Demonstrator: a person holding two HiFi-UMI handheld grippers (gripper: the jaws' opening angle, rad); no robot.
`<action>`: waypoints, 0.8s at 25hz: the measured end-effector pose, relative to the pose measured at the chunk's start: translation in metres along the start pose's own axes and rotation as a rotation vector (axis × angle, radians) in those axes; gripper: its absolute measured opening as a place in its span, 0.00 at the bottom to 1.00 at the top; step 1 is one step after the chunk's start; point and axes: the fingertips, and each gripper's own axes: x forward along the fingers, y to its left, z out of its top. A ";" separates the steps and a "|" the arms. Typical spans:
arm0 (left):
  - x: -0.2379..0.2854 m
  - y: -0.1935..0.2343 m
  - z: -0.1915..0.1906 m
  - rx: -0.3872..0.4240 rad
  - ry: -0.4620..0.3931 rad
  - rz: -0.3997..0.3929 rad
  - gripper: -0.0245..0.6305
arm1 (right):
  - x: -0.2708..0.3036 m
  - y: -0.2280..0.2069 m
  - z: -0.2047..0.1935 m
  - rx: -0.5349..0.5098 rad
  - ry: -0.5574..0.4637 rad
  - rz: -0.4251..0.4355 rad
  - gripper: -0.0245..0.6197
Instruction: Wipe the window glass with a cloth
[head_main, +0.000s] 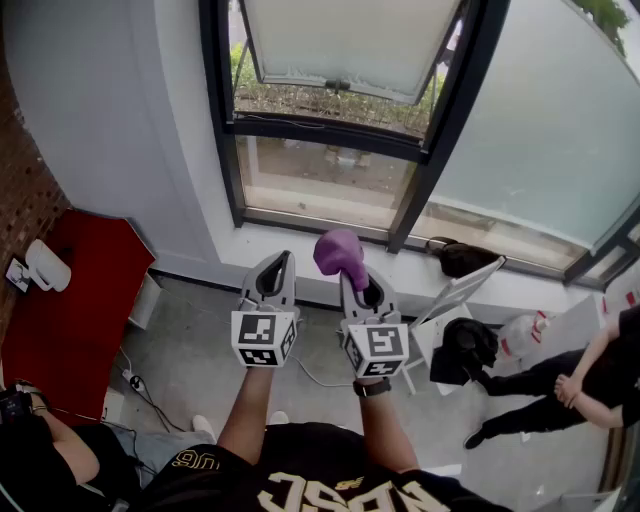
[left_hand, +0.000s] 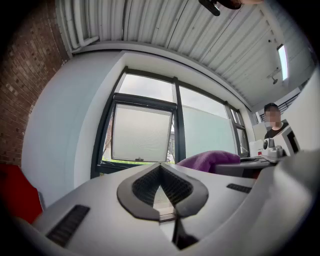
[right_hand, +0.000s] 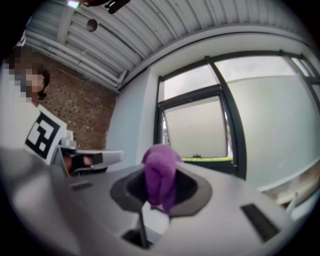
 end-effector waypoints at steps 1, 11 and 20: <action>0.001 0.005 0.000 0.000 0.000 -0.004 0.06 | 0.005 0.003 0.000 0.001 0.002 -0.004 0.16; 0.001 0.057 -0.022 -0.021 0.038 -0.040 0.06 | 0.039 0.036 -0.030 0.043 0.042 -0.047 0.16; 0.026 0.100 -0.046 -0.063 0.071 -0.033 0.06 | 0.099 0.065 -0.051 0.049 0.087 0.024 0.16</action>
